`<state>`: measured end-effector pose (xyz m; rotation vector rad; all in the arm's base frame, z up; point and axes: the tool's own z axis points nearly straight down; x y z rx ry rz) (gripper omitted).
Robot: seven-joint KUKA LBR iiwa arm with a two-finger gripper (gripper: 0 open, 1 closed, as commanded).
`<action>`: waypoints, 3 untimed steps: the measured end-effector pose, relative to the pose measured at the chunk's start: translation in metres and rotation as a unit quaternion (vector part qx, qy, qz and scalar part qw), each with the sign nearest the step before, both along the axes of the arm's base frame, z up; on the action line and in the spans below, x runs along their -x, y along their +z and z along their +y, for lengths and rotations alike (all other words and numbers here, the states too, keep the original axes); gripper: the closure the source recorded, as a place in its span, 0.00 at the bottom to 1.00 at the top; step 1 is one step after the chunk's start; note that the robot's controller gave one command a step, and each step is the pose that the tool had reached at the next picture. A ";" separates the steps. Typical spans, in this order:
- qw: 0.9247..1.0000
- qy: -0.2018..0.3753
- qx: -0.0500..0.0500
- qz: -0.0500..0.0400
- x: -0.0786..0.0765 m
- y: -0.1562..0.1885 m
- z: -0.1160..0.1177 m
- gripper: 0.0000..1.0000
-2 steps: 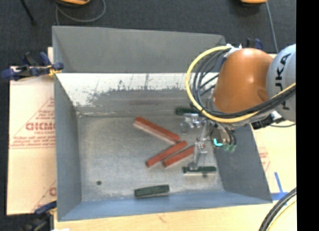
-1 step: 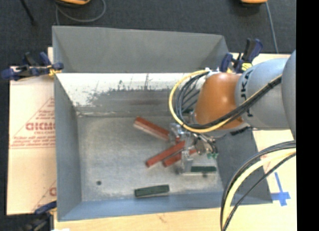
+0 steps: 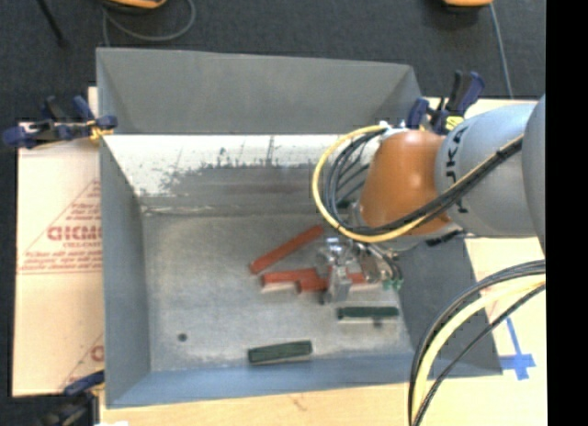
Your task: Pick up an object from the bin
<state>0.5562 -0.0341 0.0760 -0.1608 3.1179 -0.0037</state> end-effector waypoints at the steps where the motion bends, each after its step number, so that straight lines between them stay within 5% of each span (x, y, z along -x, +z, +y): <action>1: 0.966 0.260 0.002 0.003 -0.019 -0.001 -0.026 1.00; 2: 0.974 0.228 0.002 0.004 0.005 0.096 0.031 1.00; 3: 0.974 0.227 0.001 0.008 0.007 0.091 0.029 0.00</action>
Offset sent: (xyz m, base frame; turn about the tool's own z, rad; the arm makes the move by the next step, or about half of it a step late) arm 0.0140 -0.0273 -0.0060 -0.5258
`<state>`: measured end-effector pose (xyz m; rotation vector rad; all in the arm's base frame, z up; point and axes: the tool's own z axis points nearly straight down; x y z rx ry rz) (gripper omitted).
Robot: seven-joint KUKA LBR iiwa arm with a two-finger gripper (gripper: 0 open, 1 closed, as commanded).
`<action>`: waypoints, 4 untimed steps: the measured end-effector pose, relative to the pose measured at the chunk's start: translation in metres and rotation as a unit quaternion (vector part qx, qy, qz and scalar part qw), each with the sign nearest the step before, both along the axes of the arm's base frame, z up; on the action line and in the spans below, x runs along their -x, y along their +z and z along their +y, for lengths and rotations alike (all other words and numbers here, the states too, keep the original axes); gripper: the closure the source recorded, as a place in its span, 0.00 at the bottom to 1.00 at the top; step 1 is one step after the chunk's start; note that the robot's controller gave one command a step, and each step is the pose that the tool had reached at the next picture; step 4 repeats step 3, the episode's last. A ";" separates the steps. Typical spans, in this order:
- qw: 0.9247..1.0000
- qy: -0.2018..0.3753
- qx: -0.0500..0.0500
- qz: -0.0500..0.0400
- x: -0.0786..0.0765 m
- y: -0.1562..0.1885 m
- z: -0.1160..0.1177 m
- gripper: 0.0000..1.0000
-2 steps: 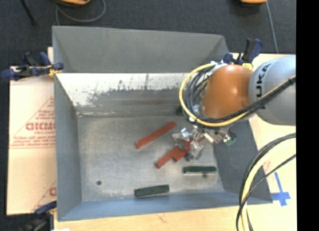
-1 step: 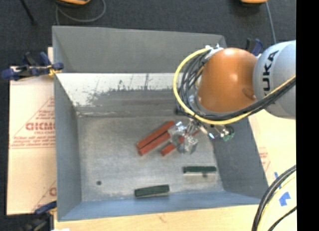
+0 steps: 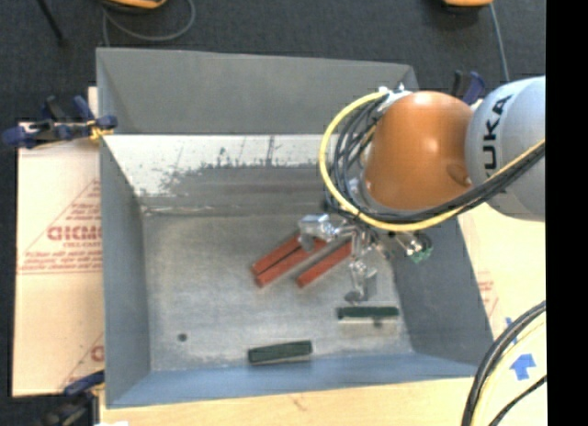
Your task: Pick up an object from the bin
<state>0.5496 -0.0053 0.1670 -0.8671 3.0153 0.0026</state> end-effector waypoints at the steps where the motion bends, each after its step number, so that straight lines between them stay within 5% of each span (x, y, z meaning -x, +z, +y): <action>1: 1.000 -0.019 -0.001 0.000 -0.038 -0.100 0.018 0.00; 2: 1.000 -0.020 -0.001 -0.004 -0.041 -0.092 0.017 1.00; 3: 0.999 -0.045 0.002 -0.005 -0.048 0.061 0.005 1.00; 4: 0.999 -0.045 0.002 -0.005 -0.048 0.061 0.005 1.00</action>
Offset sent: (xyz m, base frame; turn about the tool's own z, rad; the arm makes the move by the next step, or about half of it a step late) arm 0.0367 0.0170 -0.0970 0.0383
